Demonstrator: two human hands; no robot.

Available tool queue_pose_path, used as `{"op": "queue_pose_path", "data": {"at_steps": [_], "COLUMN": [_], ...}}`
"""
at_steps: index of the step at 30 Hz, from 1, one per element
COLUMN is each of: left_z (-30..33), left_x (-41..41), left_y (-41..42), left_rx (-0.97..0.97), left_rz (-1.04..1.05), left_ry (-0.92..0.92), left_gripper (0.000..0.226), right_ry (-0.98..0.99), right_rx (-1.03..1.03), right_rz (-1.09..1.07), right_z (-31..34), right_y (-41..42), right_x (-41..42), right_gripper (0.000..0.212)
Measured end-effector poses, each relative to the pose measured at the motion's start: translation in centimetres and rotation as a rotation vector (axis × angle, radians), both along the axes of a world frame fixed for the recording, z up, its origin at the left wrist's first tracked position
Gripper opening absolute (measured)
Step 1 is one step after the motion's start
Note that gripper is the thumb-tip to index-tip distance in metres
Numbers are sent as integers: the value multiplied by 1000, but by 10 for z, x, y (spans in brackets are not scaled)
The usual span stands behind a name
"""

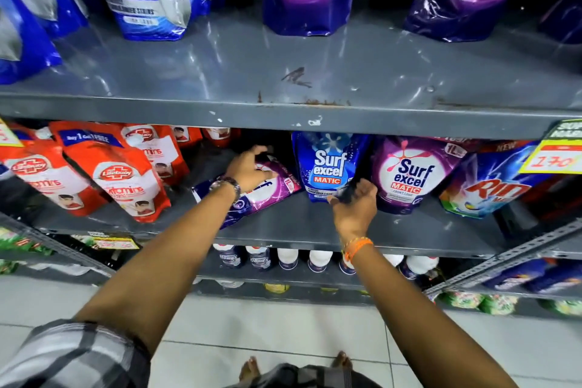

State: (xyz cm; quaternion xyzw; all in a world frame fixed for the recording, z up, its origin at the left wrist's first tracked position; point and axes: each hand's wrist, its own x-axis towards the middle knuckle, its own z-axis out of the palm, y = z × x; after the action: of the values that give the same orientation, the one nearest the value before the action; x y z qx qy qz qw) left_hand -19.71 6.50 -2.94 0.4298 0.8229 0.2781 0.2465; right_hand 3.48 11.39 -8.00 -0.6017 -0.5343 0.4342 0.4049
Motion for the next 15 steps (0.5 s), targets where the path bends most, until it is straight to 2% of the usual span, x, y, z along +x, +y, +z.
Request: {"op": "queue_pose_path", "data": {"at_steps": [2, 4, 7, 10, 12, 15], "left_z": [-4, -8, -10, -19, -26, -29], "left_x": [-34, -56, -63, -71, -76, -74], "left_y": [-17, -33, -46, -51, -57, -73], "left_rx": [-193, -291, -304, -337, -365, -349], "left_rz": [7, 8, -19, 24, 37, 108], "left_ry": [75, 61, 19, -71, -139, -338], "left_gripper": [68, 63, 60, 79, 94, 87], "right_ry": [-34, 127, 358, 346, 340, 285], "right_rx": [-58, -224, -485, -548, -560, -572], "right_rz": [22, 65, 140, 241, 214, 173], "right_z": [-2, -3, -9, -16, -19, -22], "right_y": [-24, -49, -66, -68, -64, -56], "right_x": [-5, -27, -76, -114, -128, -142], "right_gripper": [61, 49, 40, 28, 24, 28]}}
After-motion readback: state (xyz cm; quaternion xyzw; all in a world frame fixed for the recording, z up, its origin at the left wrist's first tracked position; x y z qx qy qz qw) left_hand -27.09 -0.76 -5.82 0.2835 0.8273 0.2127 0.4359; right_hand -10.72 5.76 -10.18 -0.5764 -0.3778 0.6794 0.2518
